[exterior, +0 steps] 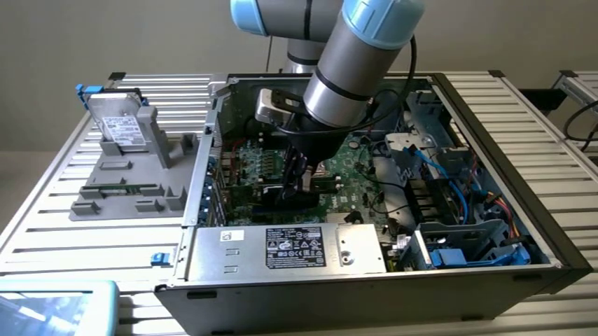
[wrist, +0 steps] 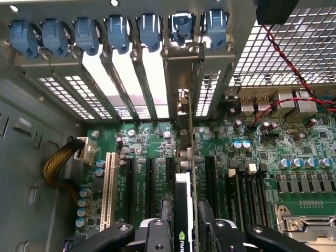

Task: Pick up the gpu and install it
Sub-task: 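Insert the gpu into the slot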

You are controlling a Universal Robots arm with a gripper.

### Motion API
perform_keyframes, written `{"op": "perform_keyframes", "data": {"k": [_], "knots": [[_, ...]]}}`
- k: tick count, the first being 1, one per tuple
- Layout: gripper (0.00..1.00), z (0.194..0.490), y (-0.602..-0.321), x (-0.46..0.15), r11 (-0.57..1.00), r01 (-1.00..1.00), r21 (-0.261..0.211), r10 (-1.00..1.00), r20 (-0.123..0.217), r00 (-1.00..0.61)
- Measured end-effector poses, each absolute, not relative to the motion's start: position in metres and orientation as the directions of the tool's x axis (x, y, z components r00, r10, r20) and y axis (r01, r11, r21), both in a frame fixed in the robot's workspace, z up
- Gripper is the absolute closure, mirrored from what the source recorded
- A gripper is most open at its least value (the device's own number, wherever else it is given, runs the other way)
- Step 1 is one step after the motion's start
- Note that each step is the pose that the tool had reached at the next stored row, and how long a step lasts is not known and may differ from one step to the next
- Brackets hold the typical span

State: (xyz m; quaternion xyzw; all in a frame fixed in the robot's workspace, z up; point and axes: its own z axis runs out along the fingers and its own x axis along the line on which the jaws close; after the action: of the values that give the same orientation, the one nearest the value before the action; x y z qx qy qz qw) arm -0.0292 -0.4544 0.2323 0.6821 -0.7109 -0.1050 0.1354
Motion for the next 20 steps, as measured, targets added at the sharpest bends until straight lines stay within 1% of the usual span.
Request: {"op": "perform_keyframes", "data": {"k": [4,6,8,9,10,20], "knots": [[0.67,0.233,-0.454,-0.029,0.047,-0.943,0.331,-0.998,0.049,-0.033],[0.65,0.233,-0.454,-0.029,0.048,-0.943,0.330,-0.998,0.050,-0.033],[0.54,0.234,-0.454,-0.029,0.048,-0.943,0.329,-0.998,0.050,-0.033],[0.54,0.235,-0.454,-0.029,0.047,-0.943,0.328,-0.998,0.049,-0.033],[0.47,0.236,-0.454,-0.029,0.048,-0.944,0.327,-0.998,0.049,-0.033],[0.47,0.266,-0.454,-0.030,0.048,-0.949,0.312,-0.998,0.050,-0.034]]}}
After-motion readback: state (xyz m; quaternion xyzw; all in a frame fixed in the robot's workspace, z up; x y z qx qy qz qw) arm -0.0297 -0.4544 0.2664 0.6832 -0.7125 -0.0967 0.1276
